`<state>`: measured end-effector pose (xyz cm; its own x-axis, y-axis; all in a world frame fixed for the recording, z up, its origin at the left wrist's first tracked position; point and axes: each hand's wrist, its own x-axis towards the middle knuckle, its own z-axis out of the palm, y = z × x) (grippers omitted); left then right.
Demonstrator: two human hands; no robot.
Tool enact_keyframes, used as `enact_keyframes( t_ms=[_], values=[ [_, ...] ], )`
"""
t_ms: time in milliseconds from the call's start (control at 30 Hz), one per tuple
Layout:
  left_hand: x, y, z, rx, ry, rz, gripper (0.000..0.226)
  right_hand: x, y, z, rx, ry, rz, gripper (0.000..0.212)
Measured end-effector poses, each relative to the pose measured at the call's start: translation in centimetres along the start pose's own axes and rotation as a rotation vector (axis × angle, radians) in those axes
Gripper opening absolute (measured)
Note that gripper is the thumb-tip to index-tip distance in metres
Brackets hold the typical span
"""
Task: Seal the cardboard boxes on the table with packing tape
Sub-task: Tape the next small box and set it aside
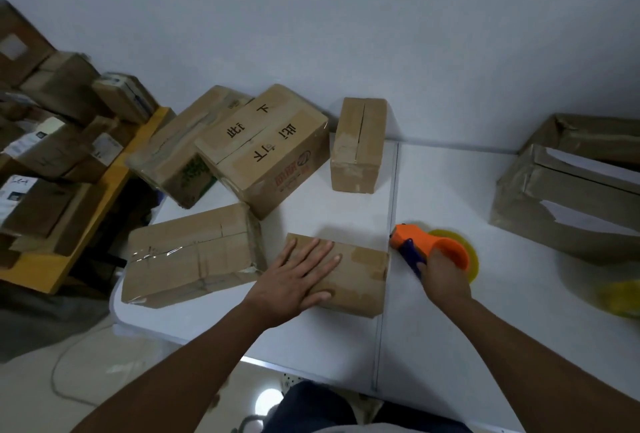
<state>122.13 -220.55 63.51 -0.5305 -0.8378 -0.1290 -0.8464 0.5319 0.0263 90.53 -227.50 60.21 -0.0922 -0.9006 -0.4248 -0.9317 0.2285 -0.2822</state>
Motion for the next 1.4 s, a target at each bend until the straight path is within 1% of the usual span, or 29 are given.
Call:
enact_keyframes(
  t_ms=[67, 133, 233, 300, 367, 433, 500, 533, 567, 633, 700, 733, 767, 800, 867, 900, 1000, 1067, 1133, 1167, 1200, 1233, 1267, 1300, 1333, 1367, 1400],
  values=[
    [0.1, 0.0, 0.2, -0.001, 0.004, 0.001, 0.067, -0.3, -0.2, -1.8, 0.098, 0.066, -0.069, 0.024],
    [0.7, -0.1, 0.2, -0.002, 0.011, 0.012, 0.067, -0.9, -1.4, -4.8, 0.298, 0.116, -0.126, 0.026],
    [2.5, 0.0, 0.0, -0.025, 0.023, 0.037, 0.066, -2.0, -3.9, -9.4, 0.537, 0.178, -0.109, 0.029],
    [4.1, 0.3, -0.2, -0.045, 0.027, 0.060, 0.066, -3.4, -5.5, -11.7, 0.620, 0.215, -0.152, 0.031],
    [5.2, 0.6, -0.2, -0.055, 0.047, 0.083, 0.066, -4.9, -7.1, -13.0, 0.588, 0.202, -0.233, 0.040],
    [5.6, 0.7, -0.2, -0.096, 0.101, 0.101, 0.061, -6.0, -8.5, -13.0, 0.490, 0.129, -0.294, 0.044],
    [5.7, 0.3, -0.4, -0.235, 0.171, 0.122, 0.047, -6.4, -9.3, -12.0, 0.402, 0.058, -0.326, 0.046],
    [5.7, 0.1, -0.5, -0.330, 0.184, 0.122, 0.042, -6.4, -9.4, -11.4, 0.379, 0.047, -0.334, 0.046],
    [5.7, -0.2, -0.5, -0.407, 0.182, 0.112, 0.041, -6.3, -9.4, -11.1, 0.366, 0.051, -0.335, 0.048],
    [5.4, -0.7, -0.2, -0.495, 0.200, 0.023, 0.046, -6.1, -9.4, -10.9, 0.349, 0.066, -0.334, 0.050],
    [4.6, -0.7, 0.2, -0.571, 0.241, -0.141, 0.053, -5.9, -9.4, -10.9, 0.326, 0.069, -0.331, 0.052],
    [4.2, -0.7, 0.3, -0.618, 0.260, -0.196, 0.057, -5.8, -9.6, -10.8, 0.315, 0.071, -0.332, 0.051],
    [4.0, -0.5, 0.5, -0.656, 0.267, -0.217, 0.059, -5.8, -9.8, -10.9, 0.303, 0.072, -0.335, 0.050],
    [3.9, -0.4, 0.5, -0.678, 0.253, -0.220, 0.057, -5.7, -10.0, -11.0, 0.293, 0.072, -0.342, 0.050],
    [4.0, -0.5, 0.5, -0.706, 0.210, -0.226, 0.042, -5.5, -10.4, -11.3, 0.276, 0.054, -0.364, 0.051],
    [4.1, -0.5, 0.5, -0.714, 0.203, -0.228, 0.039, -5.5, -10.6, -11.5, 0.266, 0.044, -0.375, 0.050],
    [4.0, -0.5, 0.2, -0.722, 0.170, -0.224, 0.038, -5.3, -10.8, -11.4, 0.215, 0.028, -0.397, 0.054],
    [3.9, -0.4, -0.3, -0.713, 0.116, -0.220, 0.039, -5.3, -11.0, -11.1, 0.156, 0.025, -0.404, 0.056],
    [4.0, -0.6, -1.7, -0.708, 0.067, -0.249, 0.044, -5.2, -11.2, -11.0, 0.128, 0.024, -0.412, 0.056],
    [4.2, -0.6, -2.9, -0.763, 0.092, -0.309, 0.042, -5.2, -11.3, -10.9, 0.121, 0.021, -0.417, 0.055],
    [4.3, -0.5, -4.3, -0.896, 0.157, -0.421, 0.037, -5.3, -11.3, -10.9, 0.115, 0.020, -0.422, 0.055],
    [4.5, -0.3, -5.9, -1.108, 0.217, -0.582, 0.029, -5.3, -11.3, -10.8, 0.111, 0.022, -0.424, 0.054],
    [4.6, -0.1, -7.3, -1.372, 0.222, -0.741, 0.021, -5.4, -11.2, -10.8, 0.111, 0.026, -0.423, 0.053],
    [4.8, 0.0, -8.4, -1.626, 0.168, -0.871, 0.018, -5.5, -11.1, -10.8, 0.115, 0.032, -0.424, 0.053],
    [5.0, 0.1, -9.2, -1.814, 0.081, -0.957, 0.023, -5.6, -11.1, -10.9, 0.121, 0.036, -0.425, 0.053],
    [5.1, 0.2, -9.5, -1.930, 0.009, -1.013, 0.030, -5.7, -11.0, -11.0, 0.126, 0.038, -0.426, 0.053],
    [5.1, 0.1, -9.6, -1.996, -0.023, -1.044, 0.036, -5.8, -11.1, -11.1, 0.129, 0.038, -0.427, 0.052]
  ],
)
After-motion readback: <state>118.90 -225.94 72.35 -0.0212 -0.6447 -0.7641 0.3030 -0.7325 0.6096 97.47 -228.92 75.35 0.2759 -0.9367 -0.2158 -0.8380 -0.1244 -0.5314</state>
